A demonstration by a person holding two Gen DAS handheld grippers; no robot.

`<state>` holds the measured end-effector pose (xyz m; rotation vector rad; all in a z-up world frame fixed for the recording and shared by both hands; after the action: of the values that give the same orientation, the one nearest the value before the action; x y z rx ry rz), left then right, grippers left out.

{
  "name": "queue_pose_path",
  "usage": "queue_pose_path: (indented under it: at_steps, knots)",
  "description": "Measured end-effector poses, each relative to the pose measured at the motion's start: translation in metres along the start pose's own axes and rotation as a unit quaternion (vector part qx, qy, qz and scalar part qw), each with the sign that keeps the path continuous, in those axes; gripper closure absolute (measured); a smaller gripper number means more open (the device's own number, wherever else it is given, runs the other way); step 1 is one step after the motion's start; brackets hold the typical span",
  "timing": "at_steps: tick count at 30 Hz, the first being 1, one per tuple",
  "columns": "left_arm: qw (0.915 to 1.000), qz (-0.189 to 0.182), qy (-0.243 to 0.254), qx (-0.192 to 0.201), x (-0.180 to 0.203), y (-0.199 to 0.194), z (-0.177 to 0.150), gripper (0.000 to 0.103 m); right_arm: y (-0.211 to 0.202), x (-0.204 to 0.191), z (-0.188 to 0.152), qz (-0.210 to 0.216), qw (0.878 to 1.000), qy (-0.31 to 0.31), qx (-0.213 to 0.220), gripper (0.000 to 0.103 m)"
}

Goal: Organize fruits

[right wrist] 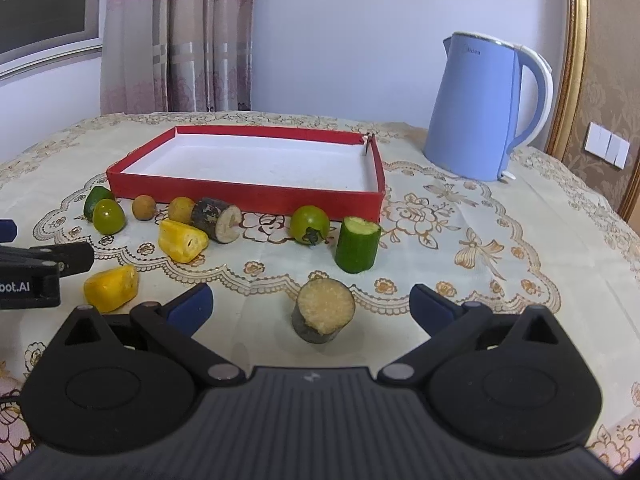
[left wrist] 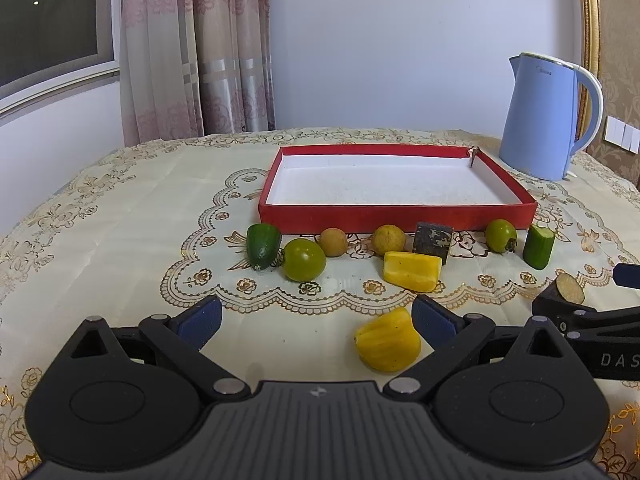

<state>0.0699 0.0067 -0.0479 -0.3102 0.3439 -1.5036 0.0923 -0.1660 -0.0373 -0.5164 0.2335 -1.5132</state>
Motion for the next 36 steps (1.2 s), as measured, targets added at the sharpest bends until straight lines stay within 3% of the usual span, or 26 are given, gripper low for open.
queue_pose_path:
  at_steps: [11, 36]
  knots:
    - [1.0000, -0.001, -0.001, 0.004, -0.001, -0.002, 0.002, 0.001, 0.010, 0.008, -0.001, -0.004, 0.998, 0.051, -0.025, 0.000]
    - [1.0000, -0.006, 0.000, -0.006, 0.004, -0.001, -0.001, 0.001, 0.014, 0.012, -0.004, -0.008, 0.998, 0.054, -0.029, 0.000]
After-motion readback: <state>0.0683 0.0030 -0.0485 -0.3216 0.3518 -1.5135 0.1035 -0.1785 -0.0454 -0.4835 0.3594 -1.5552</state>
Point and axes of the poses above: each gripper's, at about its wrist camera, not at the fingertips, and y roughly the way its jaws point, x to its right, z to its top, the point moved 8 cm from there along y, roughly the way its jaws point, and after that the axes turned 9 degrees about x, right-handed, at the moved point
